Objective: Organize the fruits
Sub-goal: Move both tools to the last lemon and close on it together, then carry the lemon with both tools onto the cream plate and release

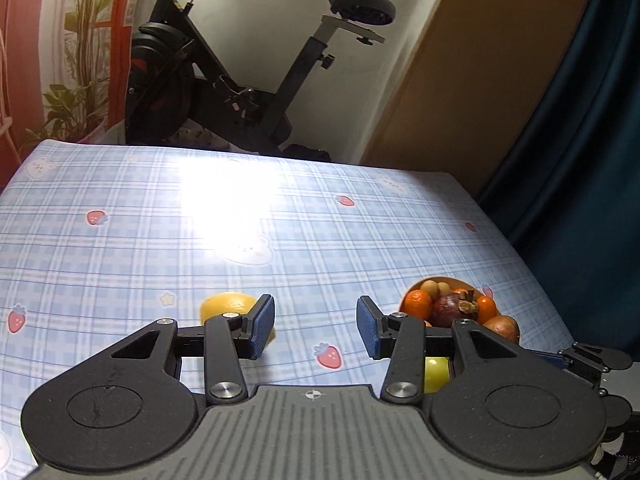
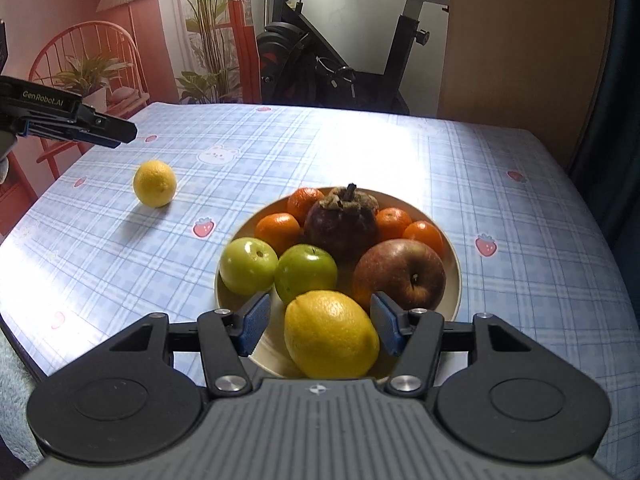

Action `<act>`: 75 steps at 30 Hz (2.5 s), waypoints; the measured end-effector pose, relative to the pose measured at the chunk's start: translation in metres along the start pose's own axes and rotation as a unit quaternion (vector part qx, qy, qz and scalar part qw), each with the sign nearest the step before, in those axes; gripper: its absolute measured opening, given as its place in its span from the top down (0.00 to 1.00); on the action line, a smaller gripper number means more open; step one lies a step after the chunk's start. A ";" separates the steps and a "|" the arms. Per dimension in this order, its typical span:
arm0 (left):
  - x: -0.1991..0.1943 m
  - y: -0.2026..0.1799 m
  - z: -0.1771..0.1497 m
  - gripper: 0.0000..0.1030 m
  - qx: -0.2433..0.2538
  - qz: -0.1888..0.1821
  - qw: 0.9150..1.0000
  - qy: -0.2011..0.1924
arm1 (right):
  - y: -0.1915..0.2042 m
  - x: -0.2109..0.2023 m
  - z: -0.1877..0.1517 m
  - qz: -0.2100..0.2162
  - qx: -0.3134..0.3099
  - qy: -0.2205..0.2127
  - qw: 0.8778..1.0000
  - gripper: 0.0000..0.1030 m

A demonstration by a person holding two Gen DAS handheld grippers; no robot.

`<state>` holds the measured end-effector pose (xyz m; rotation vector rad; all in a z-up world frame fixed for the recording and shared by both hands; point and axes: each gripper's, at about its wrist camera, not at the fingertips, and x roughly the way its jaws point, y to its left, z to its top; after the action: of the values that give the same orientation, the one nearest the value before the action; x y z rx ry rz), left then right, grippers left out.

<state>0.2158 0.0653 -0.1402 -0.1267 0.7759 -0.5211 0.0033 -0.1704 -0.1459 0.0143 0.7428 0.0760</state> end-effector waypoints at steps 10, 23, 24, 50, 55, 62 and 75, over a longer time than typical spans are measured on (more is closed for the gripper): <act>-0.003 0.042 0.012 0.49 -0.015 0.029 0.999 0.006 | 0.049 0.031 0.037 0.055 -0.052 -0.034 0.997 0.42; 0.034 0.068 0.012 0.48 -0.048 0.005 0.998 0.044 | 0.105 0.123 0.083 0.151 -0.068 0.000 0.986 0.42; 0.036 0.069 0.011 0.48 -0.049 0.002 0.998 0.047 | 0.109 0.129 0.085 0.154 -0.069 0.004 0.986 0.42; 0.059 0.080 0.000 0.63 -0.085 -0.067 0.991 0.079 | 0.135 0.169 0.086 0.175 -0.059 0.040 0.982 0.46; 0.061 0.063 -0.005 0.63 -0.066 -0.068 0.992 0.083 | 0.128 0.158 0.075 0.169 -0.044 0.034 0.984 0.46; 0.062 0.048 -0.016 0.62 -0.071 -0.085 0.989 0.096 | 0.114 0.138 0.059 0.163 -0.025 0.031 0.986 0.46; 0.070 0.053 -0.027 0.47 -0.097 -0.104 0.984 0.109 | 0.105 0.138 0.053 0.178 0.002 0.030 0.984 0.44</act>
<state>0.2598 0.0789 -0.2196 -0.3392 1.0339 -0.6630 0.1337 -0.0549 -0.1963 0.1498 0.7947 0.4175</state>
